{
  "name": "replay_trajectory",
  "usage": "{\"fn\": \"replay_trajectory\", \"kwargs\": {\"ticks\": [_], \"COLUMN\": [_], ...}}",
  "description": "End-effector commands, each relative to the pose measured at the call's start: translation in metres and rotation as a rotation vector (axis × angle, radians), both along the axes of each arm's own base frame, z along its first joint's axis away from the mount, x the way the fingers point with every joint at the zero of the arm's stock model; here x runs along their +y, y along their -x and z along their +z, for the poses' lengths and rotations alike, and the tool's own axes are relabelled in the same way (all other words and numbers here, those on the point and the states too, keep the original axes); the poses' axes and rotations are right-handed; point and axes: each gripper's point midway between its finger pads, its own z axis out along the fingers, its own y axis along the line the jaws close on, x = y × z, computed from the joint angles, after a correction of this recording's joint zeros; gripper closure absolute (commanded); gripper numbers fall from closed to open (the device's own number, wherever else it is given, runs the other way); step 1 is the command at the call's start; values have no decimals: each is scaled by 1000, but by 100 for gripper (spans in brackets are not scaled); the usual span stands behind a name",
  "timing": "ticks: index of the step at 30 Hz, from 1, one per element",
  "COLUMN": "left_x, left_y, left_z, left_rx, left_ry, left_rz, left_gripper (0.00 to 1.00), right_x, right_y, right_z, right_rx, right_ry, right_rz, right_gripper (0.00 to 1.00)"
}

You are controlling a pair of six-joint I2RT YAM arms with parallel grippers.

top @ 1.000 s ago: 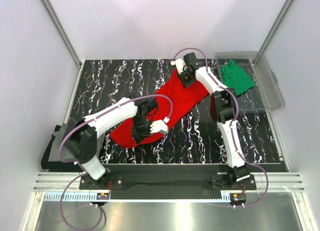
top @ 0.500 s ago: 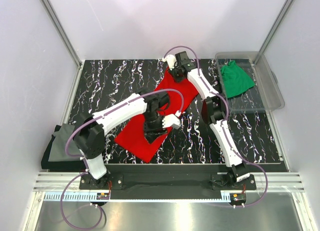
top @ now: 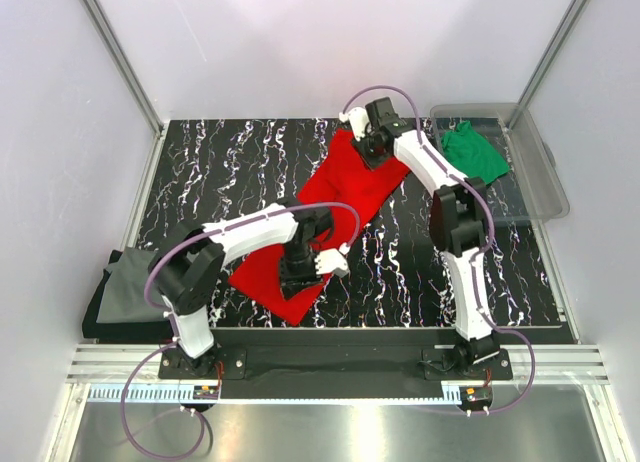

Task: Fold and stack the t-shirts
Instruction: Fold the tshirt

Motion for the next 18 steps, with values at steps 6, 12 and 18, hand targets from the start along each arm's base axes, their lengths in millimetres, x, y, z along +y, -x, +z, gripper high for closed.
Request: {"fn": "replay_trajectory", "kwargs": {"ticks": [6, 12, 18], "left_x": [-11, -17, -31], "left_y": [-18, -9, -14], "left_z": [-42, -53, -59], "left_rx": [-53, 17, 20], "left_ry": [-5, -4, -11], "left_rz": [37, 62, 68], "left_gripper": [57, 57, 57], "right_x": [-20, -16, -5], "right_y": [35, 32, 9], "right_z": [-22, -47, -70], "right_rx": [49, 92, 97], "right_ry": [21, 15, 10], "right_rz": [-19, -37, -28], "right_gripper": [70, 70, 70]}}
